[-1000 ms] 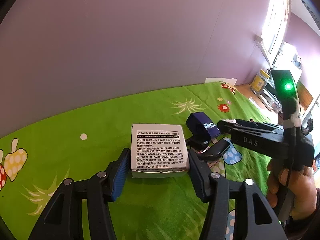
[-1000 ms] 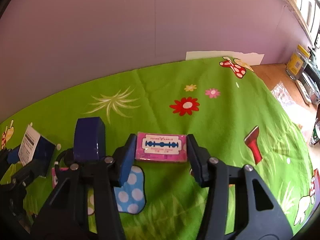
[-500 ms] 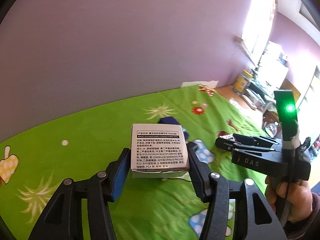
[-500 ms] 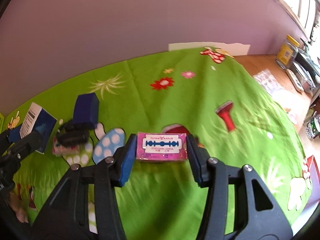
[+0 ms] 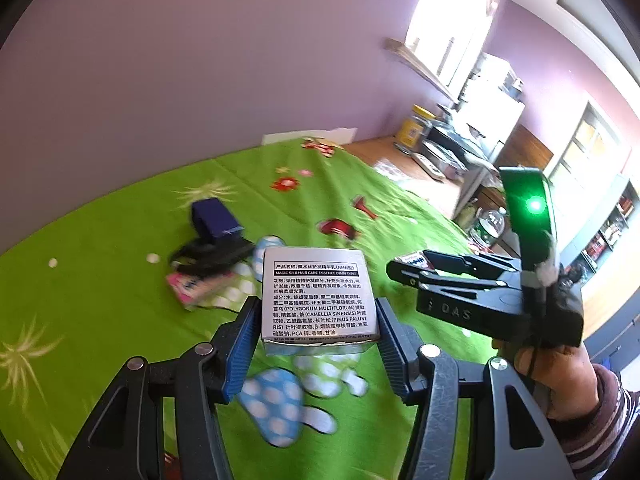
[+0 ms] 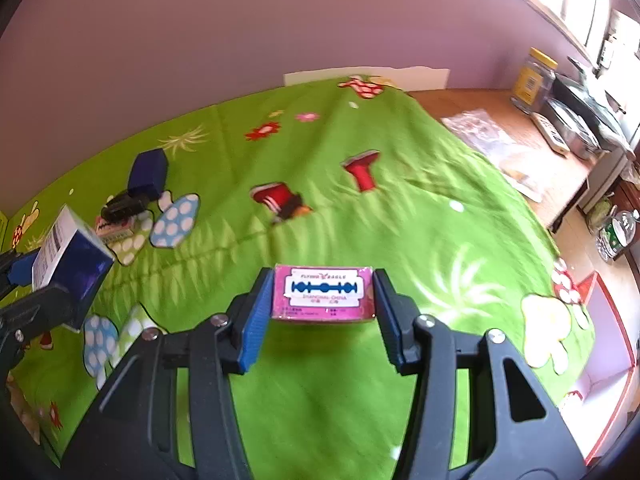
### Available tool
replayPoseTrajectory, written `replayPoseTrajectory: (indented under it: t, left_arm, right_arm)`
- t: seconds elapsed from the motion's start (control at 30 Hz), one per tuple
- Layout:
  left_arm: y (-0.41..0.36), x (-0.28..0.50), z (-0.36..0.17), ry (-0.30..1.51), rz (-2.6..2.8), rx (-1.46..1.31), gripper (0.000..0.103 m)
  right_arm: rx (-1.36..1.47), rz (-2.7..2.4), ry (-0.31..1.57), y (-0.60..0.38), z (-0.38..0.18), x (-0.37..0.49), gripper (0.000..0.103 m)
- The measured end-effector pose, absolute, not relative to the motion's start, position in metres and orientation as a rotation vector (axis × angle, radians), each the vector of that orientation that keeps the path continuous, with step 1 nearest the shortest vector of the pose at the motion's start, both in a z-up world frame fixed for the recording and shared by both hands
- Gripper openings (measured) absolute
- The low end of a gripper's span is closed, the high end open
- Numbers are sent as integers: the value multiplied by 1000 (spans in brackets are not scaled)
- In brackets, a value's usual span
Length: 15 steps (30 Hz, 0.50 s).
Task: Organize objects
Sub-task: 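Carry the white box and pink pack to the storage box and release both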
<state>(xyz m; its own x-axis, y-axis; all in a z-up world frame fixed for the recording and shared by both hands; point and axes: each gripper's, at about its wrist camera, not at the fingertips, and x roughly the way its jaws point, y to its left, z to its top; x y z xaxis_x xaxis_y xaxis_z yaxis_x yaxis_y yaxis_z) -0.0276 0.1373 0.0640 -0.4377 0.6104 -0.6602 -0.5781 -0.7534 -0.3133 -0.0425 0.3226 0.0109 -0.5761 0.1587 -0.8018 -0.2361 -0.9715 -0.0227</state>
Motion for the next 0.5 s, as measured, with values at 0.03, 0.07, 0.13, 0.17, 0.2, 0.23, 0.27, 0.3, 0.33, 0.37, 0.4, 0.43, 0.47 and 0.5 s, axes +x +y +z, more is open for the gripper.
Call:
replayPoseTrajectory:
  t: [0.03, 0.07, 0.13, 0.17, 0.2, 0.23, 0.27, 0.3, 0.33, 0.37, 0.4, 0.43, 0.47, 0.5]
  left_arm:
    - [140, -22, 64, -54, 2183, -1030, 57]
    - [146, -15, 65, -57, 2163, -1028, 57]
    - [155, -2, 68, -54, 2143, -1015, 57]
    - [159, 3, 68, -51, 2133, -1010, 57]
    - [166, 10, 69, -50, 2120, -1001, 57]
    - [170, 15, 70, -50, 2112, -995, 57]
    - [175, 21, 70, -50, 2100, -987, 57]
    - [181, 27, 71, -51, 2086, -978, 57]
    - [186, 33, 71, -50, 2074, -971, 57]
    - [192, 38, 71, -51, 2062, -963, 57]
    - [198, 43, 70, -55, 2047, -959, 57]
    - [202, 47, 70, -57, 2036, -955, 57]
    - [207, 51, 70, -60, 2025, -949, 57]
    - [212, 55, 69, -64, 2013, -946, 57]
  right_arm:
    - [-1310, 2599, 132, 329, 17, -33, 53]
    - [-1307, 2594, 137, 333, 21, -24, 53]
    - [-1293, 2584, 143, 342, 28, -8, 53]
    - [-1288, 2578, 148, 346, 31, 0, 53]
    - [-1282, 2570, 154, 351, 33, 6, 53]
    - [-1276, 2563, 158, 356, 34, 12, 53]
    - [-1268, 2551, 163, 362, 36, 19, 53]
    - [-1264, 2542, 167, 367, 37, 24, 53]
    - [-1260, 2533, 172, 372, 38, 29, 53]
    - [-1256, 2523, 175, 377, 39, 35, 53]
    - [-1251, 2509, 179, 382, 40, 42, 53]
    - [-1250, 2498, 183, 387, 41, 47, 53]
    - [-1247, 2484, 187, 393, 42, 54, 53]
    - [-1246, 2474, 189, 397, 42, 58, 53]
